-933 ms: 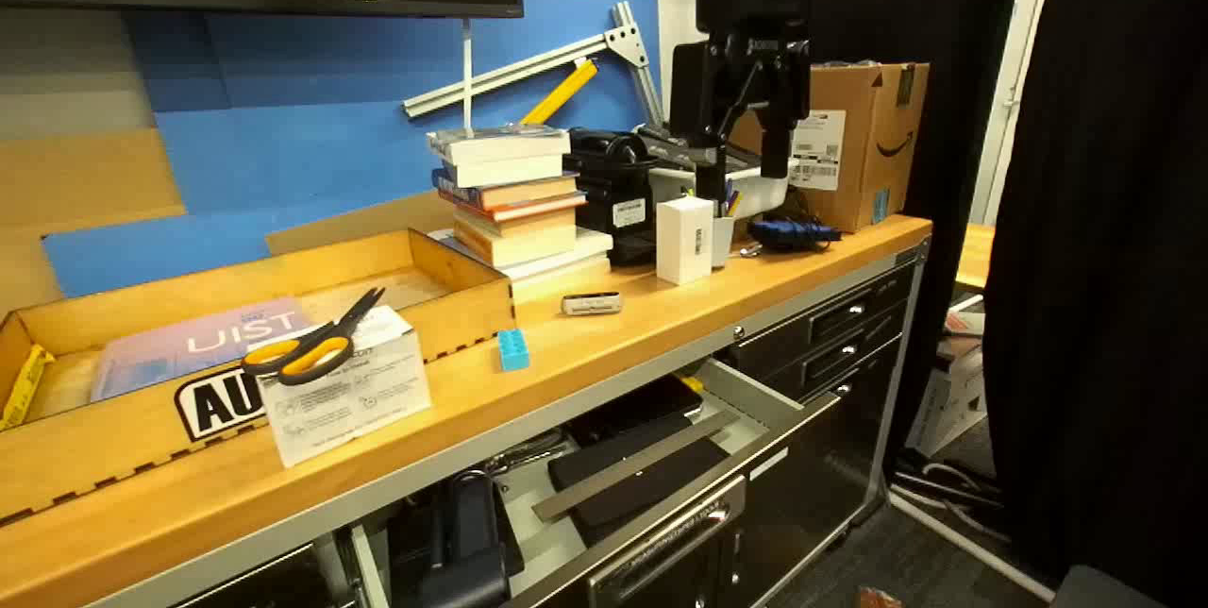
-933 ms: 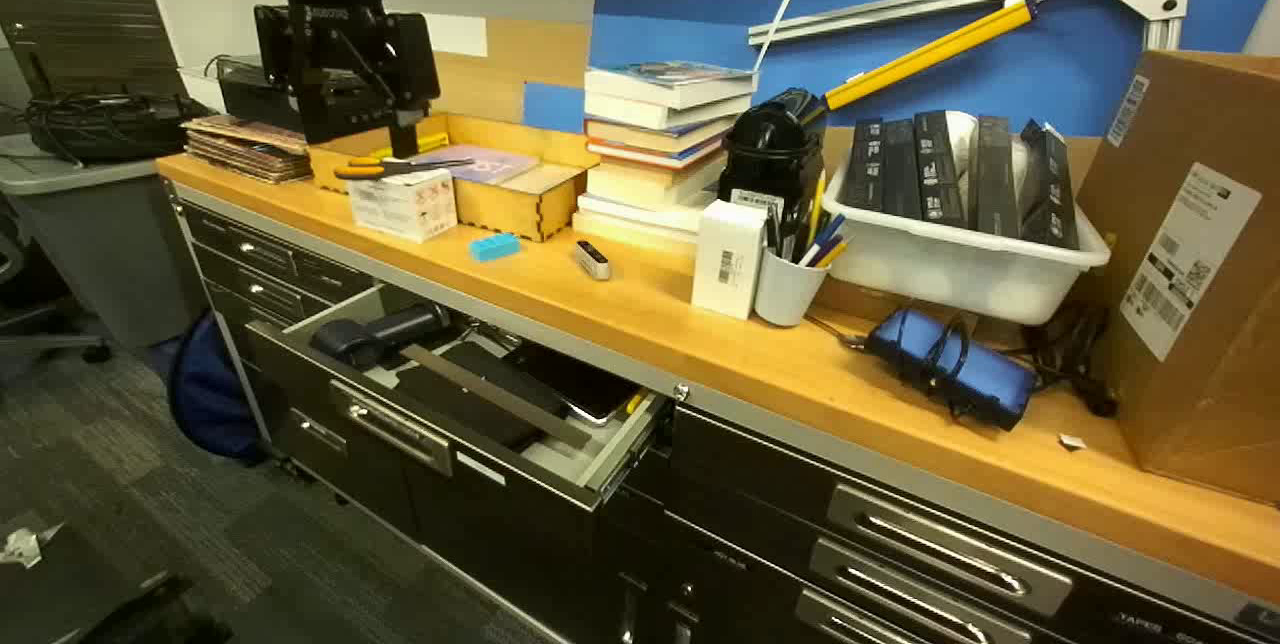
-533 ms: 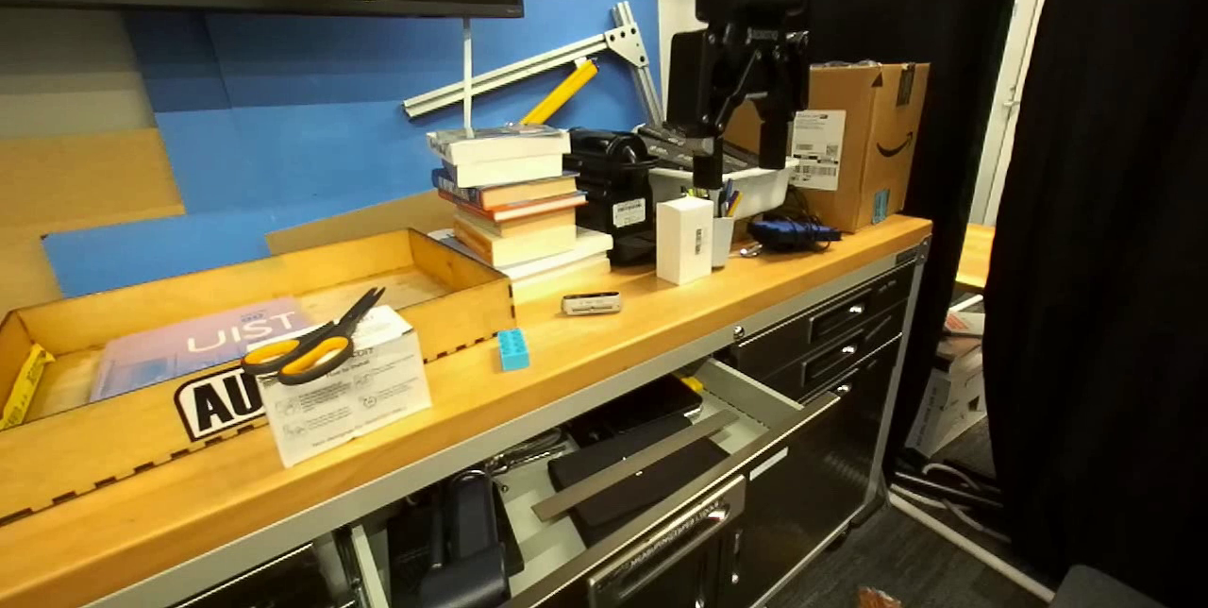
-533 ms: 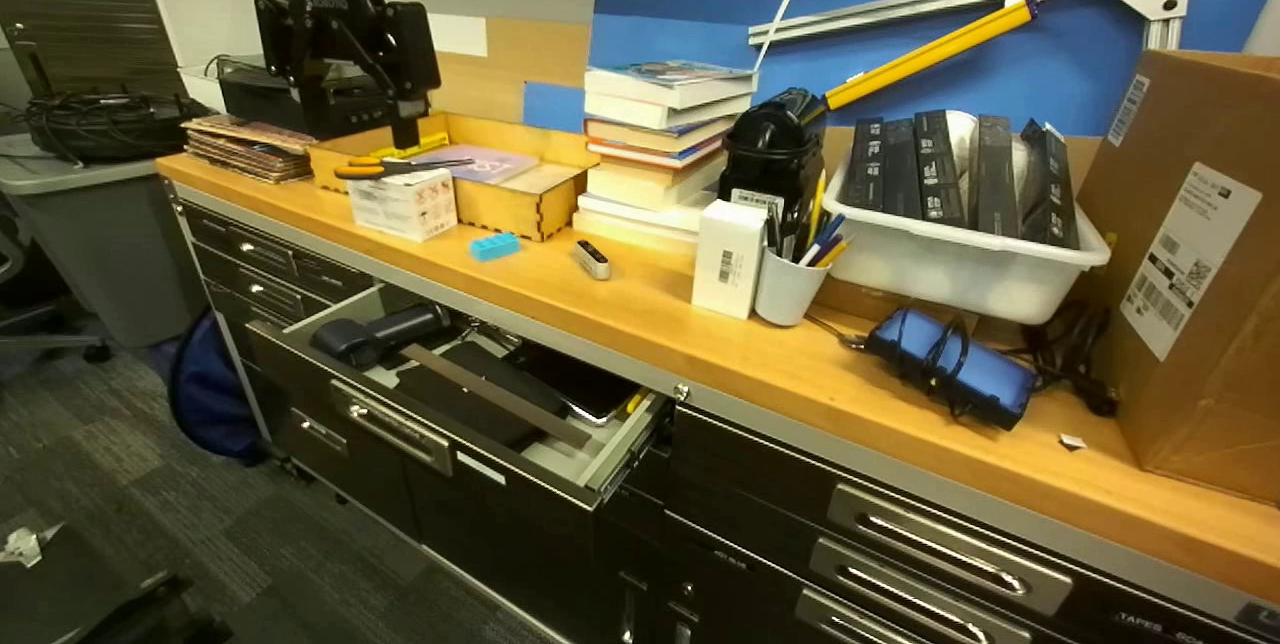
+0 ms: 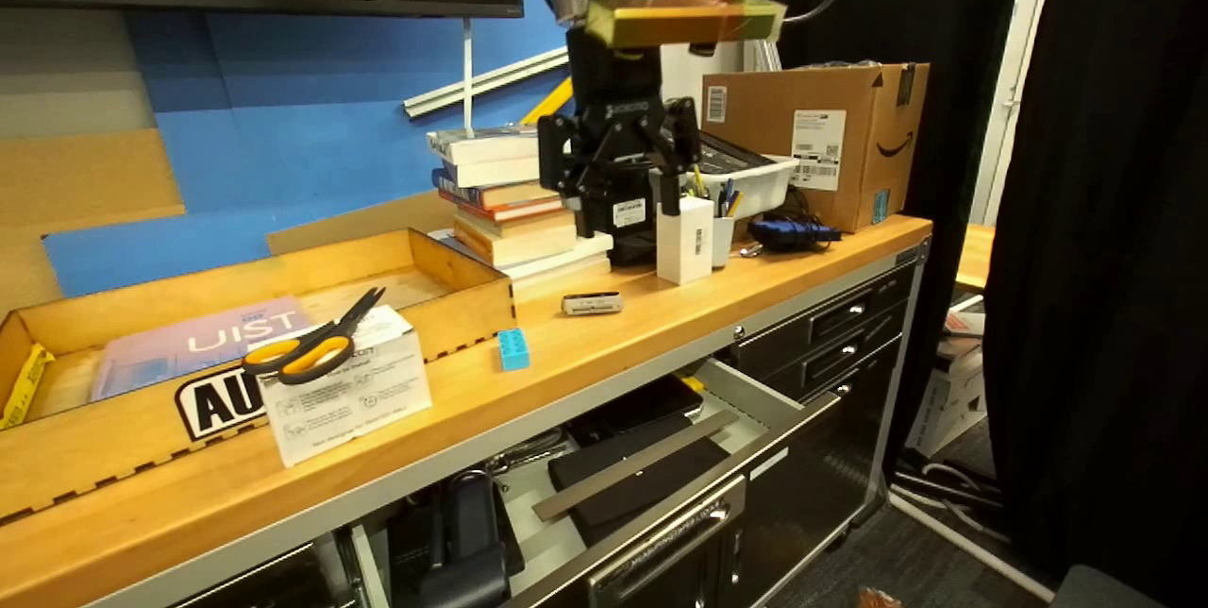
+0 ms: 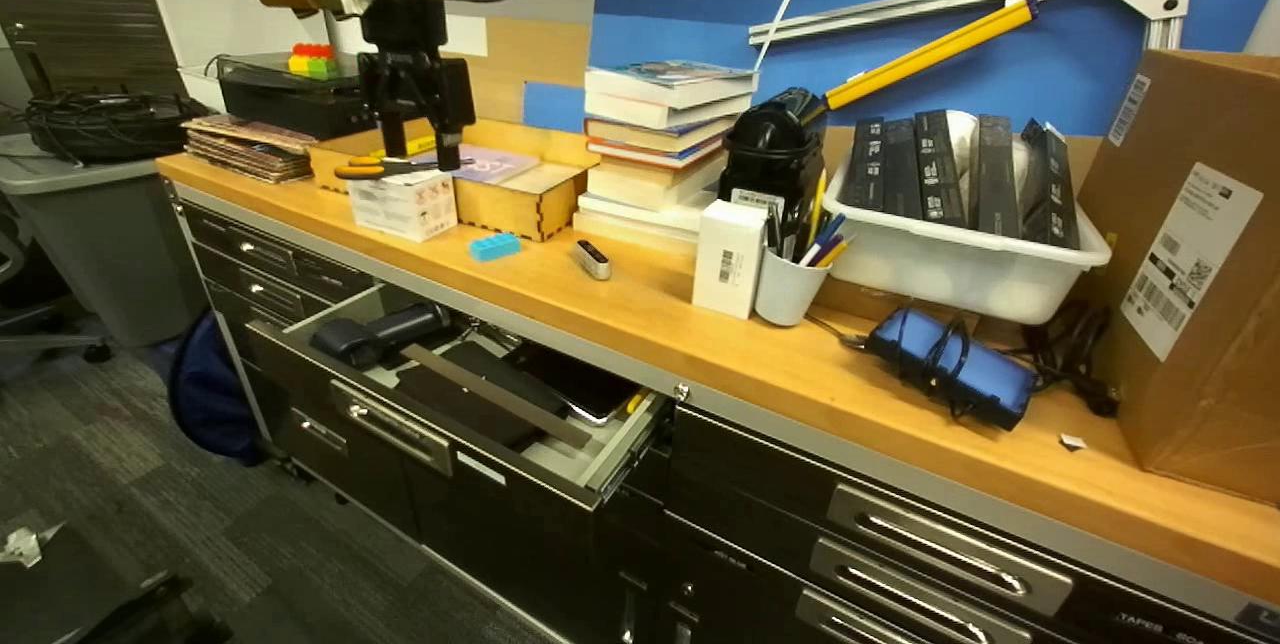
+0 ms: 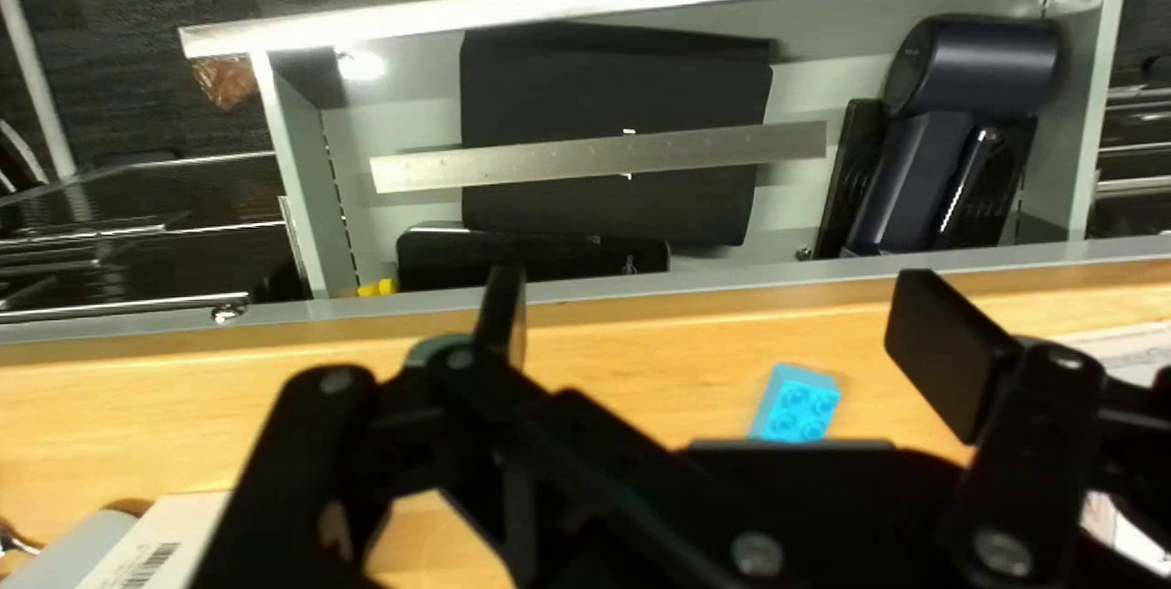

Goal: Put the blue object in the drawer and close the drawer.

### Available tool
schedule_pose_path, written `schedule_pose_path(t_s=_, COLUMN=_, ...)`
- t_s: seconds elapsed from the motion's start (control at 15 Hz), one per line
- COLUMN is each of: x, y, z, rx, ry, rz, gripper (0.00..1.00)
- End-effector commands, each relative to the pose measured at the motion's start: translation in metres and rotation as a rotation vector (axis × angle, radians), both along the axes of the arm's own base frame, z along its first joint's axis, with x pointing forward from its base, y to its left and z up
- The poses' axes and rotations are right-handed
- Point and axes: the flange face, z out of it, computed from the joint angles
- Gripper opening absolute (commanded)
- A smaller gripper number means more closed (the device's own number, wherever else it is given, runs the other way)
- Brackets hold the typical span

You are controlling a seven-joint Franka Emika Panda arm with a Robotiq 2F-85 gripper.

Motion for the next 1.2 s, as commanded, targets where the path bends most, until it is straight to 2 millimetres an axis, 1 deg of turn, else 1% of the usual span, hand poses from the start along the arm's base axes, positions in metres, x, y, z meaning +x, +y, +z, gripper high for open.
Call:
schedule_pose_path(t_s=0.0, x=0.072, y=0.025, z=-0.030, rx=-0.018, ry=-0.024, rz=-0.071, gripper=1.00)
schedule_pose_path(t_s=0.2, x=0.111, y=0.036, z=-0.066, rx=0.006, ry=-0.064, rz=-0.188, gripper=1.00)
schedule_pose_path(t_s=0.33, x=0.129, y=0.043, z=-0.093, rx=0.005, ry=-0.047, rz=-0.228, gripper=1.00)
schedule_pose_path(t_s=0.47, x=0.138, y=0.053, z=-0.116, rx=-0.004, ry=-0.011, rz=-0.237, gripper=1.00)
schedule_pose_path(t_s=0.6, x=0.146, y=0.060, z=-0.131, rx=-0.001, ry=0.004, rz=-0.236, gripper=1.00)
schedule_pose_path(t_s=0.8, x=0.152, y=0.069, z=-0.147, rx=0.000, ry=0.008, rz=-0.245, gripper=1.00)
schedule_pose_path(t_s=0.87, x=0.152, y=0.071, z=-0.151, rx=0.002, ry=0.006, rz=-0.253, gripper=0.75)
schedule_pose_path(t_s=0.93, x=0.153, y=0.072, z=-0.153, rx=0.001, ry=0.005, rz=-0.259, gripper=0.73)
schedule_pose_path(t_s=1.13, x=0.152, y=0.068, z=-0.153, rx=-0.014, ry=0.000, rz=-0.279, gripper=0.49)
